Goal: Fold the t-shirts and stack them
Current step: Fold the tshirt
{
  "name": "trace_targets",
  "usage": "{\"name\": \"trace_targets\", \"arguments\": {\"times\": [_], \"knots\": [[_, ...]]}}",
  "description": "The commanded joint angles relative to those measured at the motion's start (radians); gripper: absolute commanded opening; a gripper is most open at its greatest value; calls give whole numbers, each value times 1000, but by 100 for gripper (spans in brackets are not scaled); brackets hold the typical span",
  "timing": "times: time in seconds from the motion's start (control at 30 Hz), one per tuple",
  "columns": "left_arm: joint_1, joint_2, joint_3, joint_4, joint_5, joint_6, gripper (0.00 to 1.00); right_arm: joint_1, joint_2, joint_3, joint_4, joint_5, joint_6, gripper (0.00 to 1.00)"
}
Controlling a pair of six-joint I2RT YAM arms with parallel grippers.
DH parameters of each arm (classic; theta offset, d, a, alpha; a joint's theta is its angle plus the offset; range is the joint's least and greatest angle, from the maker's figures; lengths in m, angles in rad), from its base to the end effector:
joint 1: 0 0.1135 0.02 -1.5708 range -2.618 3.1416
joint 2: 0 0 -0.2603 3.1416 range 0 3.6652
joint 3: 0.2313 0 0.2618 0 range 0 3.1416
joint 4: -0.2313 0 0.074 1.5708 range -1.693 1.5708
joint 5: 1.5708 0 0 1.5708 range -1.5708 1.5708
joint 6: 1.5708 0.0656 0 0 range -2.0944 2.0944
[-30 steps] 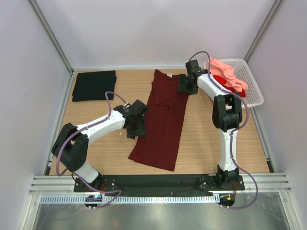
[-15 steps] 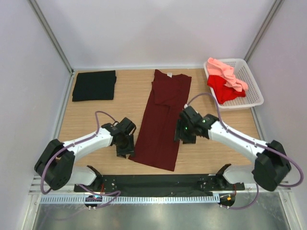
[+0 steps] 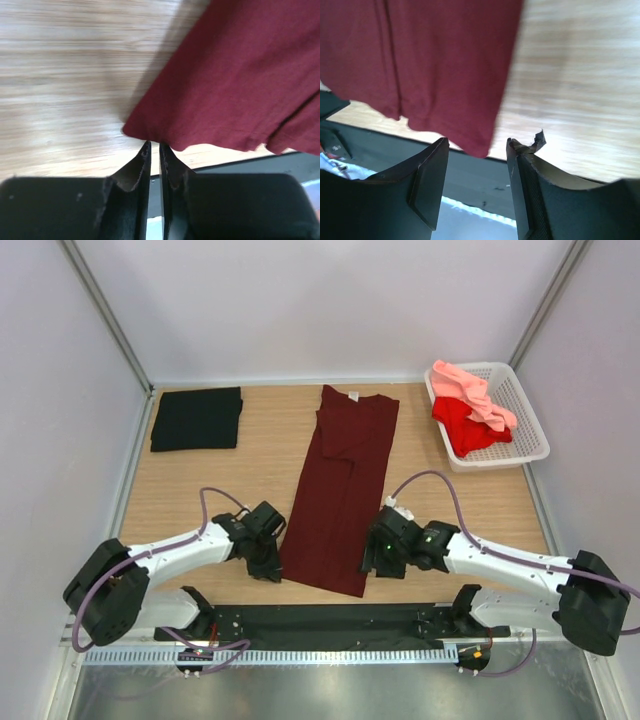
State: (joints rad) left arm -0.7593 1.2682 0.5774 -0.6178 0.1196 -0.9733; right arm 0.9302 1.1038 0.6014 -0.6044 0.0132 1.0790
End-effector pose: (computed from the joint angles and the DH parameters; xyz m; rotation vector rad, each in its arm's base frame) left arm 0.1492 -0.1524 0.1115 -0.3001 3.0187 -0.4224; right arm 0.1307 0.1739 0.1510 0.2147 2.8214 0.5542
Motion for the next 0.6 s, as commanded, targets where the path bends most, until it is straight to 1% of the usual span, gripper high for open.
{"name": "trace_targets", "arguments": {"times": [0.0,0.03,0.07,0.1,0.17,0.2,0.27,0.43,0.57], "knots": [[-6,-1,56,-86,-89,-19,13,79,17,-9,81,66,139,56],[-5,-6,94,-123,-185,-18,18,96,30,-5,78,80,157,56],[-6,-13,113,-201,-225,-16,34,126,42,-3,68,93,182,56],[-6,-19,131,-229,-260,-10,39,142,56,-5,71,114,217,56],[-6,-35,176,-285,-345,2,45,171,71,-8,80,132,246,56],[-6,-53,182,-283,-350,11,48,189,77,-8,80,143,259,56],[-3,-73,179,-246,-333,30,50,202,103,-9,84,160,279,56],[-2,-73,122,-97,-183,77,50,214,131,-26,81,192,302,54],[5,-14,96,-62,-173,82,48,217,131,-51,123,192,314,54]]}}
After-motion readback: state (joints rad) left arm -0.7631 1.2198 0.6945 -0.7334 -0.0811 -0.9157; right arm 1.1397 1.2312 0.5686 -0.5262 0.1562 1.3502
